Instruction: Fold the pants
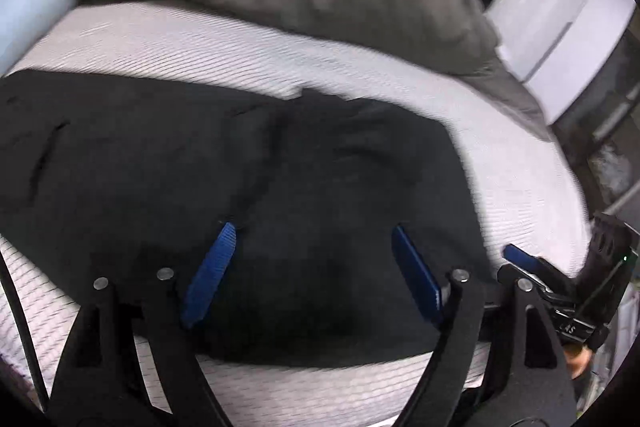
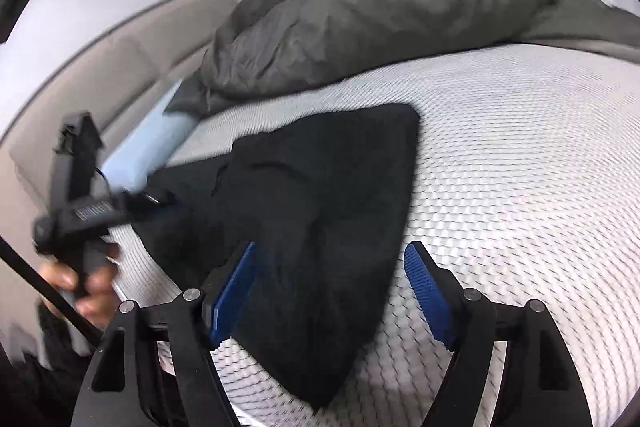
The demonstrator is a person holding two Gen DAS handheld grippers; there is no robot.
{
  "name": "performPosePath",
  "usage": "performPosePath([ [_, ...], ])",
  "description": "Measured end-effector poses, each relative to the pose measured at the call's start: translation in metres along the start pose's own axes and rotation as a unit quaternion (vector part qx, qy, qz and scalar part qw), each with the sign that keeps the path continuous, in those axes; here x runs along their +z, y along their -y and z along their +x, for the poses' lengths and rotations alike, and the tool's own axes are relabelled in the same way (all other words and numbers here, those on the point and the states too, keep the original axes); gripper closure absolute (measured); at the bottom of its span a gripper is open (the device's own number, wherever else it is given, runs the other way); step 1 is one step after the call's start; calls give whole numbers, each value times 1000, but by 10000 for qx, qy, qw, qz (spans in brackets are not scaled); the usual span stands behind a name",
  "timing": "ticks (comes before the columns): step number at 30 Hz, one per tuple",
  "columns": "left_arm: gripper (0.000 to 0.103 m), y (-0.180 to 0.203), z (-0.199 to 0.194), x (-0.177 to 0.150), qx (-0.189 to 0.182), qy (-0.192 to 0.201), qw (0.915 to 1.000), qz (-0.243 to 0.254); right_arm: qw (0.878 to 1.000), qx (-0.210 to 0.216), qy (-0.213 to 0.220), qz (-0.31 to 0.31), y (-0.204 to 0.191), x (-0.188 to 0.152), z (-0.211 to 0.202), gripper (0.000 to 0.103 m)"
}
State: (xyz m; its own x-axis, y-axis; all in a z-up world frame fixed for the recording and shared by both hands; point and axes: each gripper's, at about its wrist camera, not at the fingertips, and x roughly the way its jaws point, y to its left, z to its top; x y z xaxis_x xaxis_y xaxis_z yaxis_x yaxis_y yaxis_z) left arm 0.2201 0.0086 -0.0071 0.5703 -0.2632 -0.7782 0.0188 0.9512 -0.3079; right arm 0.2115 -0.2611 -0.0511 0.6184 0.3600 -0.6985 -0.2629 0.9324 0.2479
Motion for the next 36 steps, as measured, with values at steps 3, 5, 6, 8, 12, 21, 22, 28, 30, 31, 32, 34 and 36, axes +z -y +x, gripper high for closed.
performPosePath([
  [3,24,-14,20,-22,413,-416,9966,573,9956,-288,-764,-463,-1,-8,33,26],
  [5,23,-18,32,-29,507,-459,9935,911,9945,-338,-761,-633,-1,-13,27,26],
  [6,23,-20,31,-33,532,-419,9925,1022,9945,-294,-787,-631,2,-15,21,25],
  [8,23,-17,23,-35,570,-410,9911,1130,9940,-204,-860,-637,8,-21,16,23],
  [12,23,-31,0,-34,112,-316,9959,835,9964,60,-722,-446,25,-27,4,23],
  [21,53,-74,-17,-36,-1785,-663,9797,-632,9974,-68,-681,-223,27,-20,5,21],
  [22,54,-70,-21,-39,-1901,-650,9774,-660,9974,-74,-676,-229,27,-21,4,21],
  [28,54,-56,-9,-42,-2051,-879,9713,-825,9975,-104,-656,-225,21,-26,7,20],
  [30,54,-57,1,-42,-1965,-1029,9701,-985,9975,-117,-657,-238,19,-26,9,20],
  [31,54,-57,3,-43,-1969,-1099,9691,-998,9975,-119,-654,-245,17,-26,11,20],
  [32,53,-57,2,-43,-1991,-1169,9680,-986,9975,-116,-653,-248,17,-25,10,20],
  [34,53,-57,2,-45,-2040,-1416,9640,-955,9976,-107,-647,-234,17,-26,10,20],
  [36,53,-59,2,-49,-2078,-1432,9621,-1033,9977,-96,-634,-235,18,-26,9,20],
])
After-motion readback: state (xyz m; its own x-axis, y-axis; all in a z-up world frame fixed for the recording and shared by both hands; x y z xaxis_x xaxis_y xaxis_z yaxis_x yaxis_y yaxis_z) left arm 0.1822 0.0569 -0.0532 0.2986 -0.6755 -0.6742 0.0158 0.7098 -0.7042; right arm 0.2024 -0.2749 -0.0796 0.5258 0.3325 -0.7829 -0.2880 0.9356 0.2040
